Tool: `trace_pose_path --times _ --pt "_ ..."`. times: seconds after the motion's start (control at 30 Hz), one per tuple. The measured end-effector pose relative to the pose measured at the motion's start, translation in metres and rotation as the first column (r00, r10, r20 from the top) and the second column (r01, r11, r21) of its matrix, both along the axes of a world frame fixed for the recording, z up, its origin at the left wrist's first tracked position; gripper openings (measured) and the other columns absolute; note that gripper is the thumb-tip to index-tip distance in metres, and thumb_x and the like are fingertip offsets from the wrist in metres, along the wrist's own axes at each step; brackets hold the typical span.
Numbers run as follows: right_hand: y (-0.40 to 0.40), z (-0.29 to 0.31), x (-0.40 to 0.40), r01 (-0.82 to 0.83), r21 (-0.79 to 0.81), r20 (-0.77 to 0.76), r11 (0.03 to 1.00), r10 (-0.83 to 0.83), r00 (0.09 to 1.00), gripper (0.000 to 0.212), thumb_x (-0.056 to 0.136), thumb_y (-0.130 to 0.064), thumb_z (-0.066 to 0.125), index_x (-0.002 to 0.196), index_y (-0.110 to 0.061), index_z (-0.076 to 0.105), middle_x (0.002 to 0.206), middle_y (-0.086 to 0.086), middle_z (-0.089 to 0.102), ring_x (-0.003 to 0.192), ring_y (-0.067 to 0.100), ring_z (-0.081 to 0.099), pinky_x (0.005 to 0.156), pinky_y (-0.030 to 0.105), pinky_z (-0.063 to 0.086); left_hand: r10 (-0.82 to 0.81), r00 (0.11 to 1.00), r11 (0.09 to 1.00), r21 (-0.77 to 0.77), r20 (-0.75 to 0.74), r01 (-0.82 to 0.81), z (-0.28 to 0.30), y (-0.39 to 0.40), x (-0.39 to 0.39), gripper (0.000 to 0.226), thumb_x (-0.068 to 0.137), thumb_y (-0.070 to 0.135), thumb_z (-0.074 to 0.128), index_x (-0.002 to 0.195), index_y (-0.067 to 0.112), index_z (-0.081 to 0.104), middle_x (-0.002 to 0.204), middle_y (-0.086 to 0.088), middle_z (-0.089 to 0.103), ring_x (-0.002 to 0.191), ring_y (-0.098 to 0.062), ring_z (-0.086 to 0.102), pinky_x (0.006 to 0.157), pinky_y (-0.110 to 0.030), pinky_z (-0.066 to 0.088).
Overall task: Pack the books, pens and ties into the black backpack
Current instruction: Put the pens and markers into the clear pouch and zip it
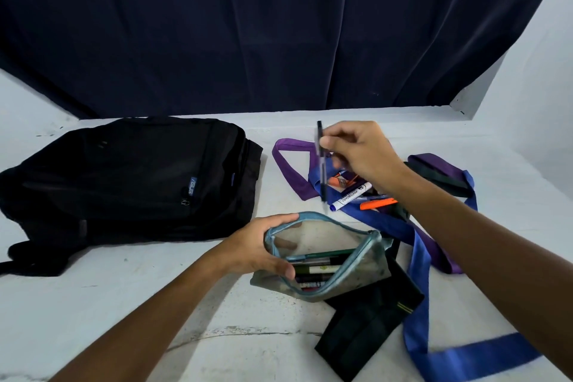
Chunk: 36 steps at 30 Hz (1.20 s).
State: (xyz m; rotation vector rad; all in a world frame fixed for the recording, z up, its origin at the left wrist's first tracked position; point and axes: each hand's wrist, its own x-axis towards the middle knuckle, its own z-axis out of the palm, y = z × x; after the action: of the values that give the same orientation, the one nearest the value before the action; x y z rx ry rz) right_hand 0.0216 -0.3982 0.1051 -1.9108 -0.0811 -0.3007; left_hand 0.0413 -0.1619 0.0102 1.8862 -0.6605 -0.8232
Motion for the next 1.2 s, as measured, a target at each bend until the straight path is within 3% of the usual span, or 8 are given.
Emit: trace_pose_path --times 0.1,0.23,0.4,0.6,0.73,0.83,1.1,1.2 --pt "0.021 0.005 -0.010 -0.263 -0.201 -0.203 0.944 0.222 0.954 0.008 0.090 -0.010 0.065 0.090 -0.007 0.072 0.061 -0.006 0.066 0.046 0.004 0.049 0.051 0.020 0.040 -0.001 1.000 1.000 -0.003 0.003 0.001 0.000 0.000 0.000 0.129 0.035 0.054 0.095 0.147 0.018 0.042 0.135 0.003 0.061 0.121 -0.012 0.061 0.105 -0.041 0.047" --pt "0.042 -0.022 -0.016 -0.485 -0.581 -0.433 0.654 0.256 0.864 0.013 0.087 -0.011 0.063 0.085 -0.014 0.076 0.068 -0.010 0.064 0.060 0.001 0.055 0.059 0.019 0.043 -0.027 1.000 0.998 -0.049 0.015 0.028 0.002 -0.002 -0.003 0.094 0.046 0.044 0.095 0.127 0.015 0.058 0.116 -0.005 0.071 0.110 -0.024 0.067 0.096 -0.042 0.053" --pt "0.046 -0.033 -0.023 -0.600 -0.575 -0.580 0.556 0.239 0.778 0.017 0.084 -0.010 0.065 0.073 -0.020 0.074 0.071 -0.003 0.067 0.061 0.015 0.057 0.060 0.026 0.046 -0.012 0.999 0.998 -0.058 0.037 0.014 -0.001 -0.001 0.000 0.107 0.046 0.044 0.095 0.139 0.016 0.050 0.123 -0.002 0.068 0.115 -0.019 0.065 0.101 -0.044 0.050" --pt "-0.011 -0.020 0.003 -0.308 -0.470 -0.383 0.827 0.123 0.915 0.011 0.085 -0.002 0.066 0.086 -0.010 0.073 0.066 -0.011 0.065 0.052 -0.001 0.058 0.060 0.020 0.048 -0.004 1.000 1.000 -0.022 -0.012 0.003 -0.003 0.000 0.003 0.122 0.041 0.042 0.096 0.146 0.015 0.040 0.135 0.001 0.059 0.120 -0.012 0.061 0.100 -0.035 0.051" --pt "-0.071 -0.060 0.018 -0.102 -0.710 -0.314 0.696 -0.184 0.931 0.030 0.083 0.000 0.060 0.065 -0.024 0.063 0.072 -0.008 0.066 0.074 0.013 0.064 0.072 0.030 0.050 -0.004 1.000 1.000 -0.012 -0.017 0.004 -0.006 0.000 0.005 0.109 0.053 0.012 0.095 0.147 0.011 0.040 0.132 0.001 0.060 0.117 -0.014 0.063 0.094 -0.033 0.054" --pt "-0.098 -0.091 0.015 -0.149 -0.802 -0.388 0.578 -0.314 0.867 0.017 0.077 -0.007 0.070 0.073 -0.024 0.068 0.090 0.000 0.069 0.088 0.021 0.064 0.074 0.034 0.051 -0.003 1.000 1.000 -0.015 -0.008 0.003 -0.006 0.000 0.006 0.110 0.050 0.016 0.096 0.146 0.011 0.042 0.131 0.003 0.061 0.116 -0.013 0.063 0.094 -0.033 0.054" --pt "-0.094 -0.111 0.015 -0.181 -0.937 -0.265 0.298 -0.269 0.926 0.012 0.089 -0.024 0.059 0.097 -0.024 0.068 0.105 0.001 0.065 0.096 0.024 0.061 0.071 0.030 0.045 -0.009 1.000 1.000 -0.005 -0.003 0.009 -0.003 -0.001 0.005 0.126 0.038 0.048 0.095 0.146 0.017 0.041 0.132 0.007 0.059 0.116 -0.008 0.062 0.097 -0.030 0.053" --pt "-0.081 -0.094 0.014 -0.104 -0.929 -0.196 0.354 -0.235 0.952 0.015 0.093 -0.022 0.054 0.095 -0.018 0.068 0.100 0.006 0.066 0.089 0.028 0.062 0.074 0.037 0.050 -0.014 1.000 1.000 0.001 -0.008 0.014 -0.002 -0.001 0.005 0.127 0.037 0.049 0.095 0.147 0.014 0.041 0.131 0.005 0.060 0.117 -0.010 0.062 0.098 -0.032 0.053"
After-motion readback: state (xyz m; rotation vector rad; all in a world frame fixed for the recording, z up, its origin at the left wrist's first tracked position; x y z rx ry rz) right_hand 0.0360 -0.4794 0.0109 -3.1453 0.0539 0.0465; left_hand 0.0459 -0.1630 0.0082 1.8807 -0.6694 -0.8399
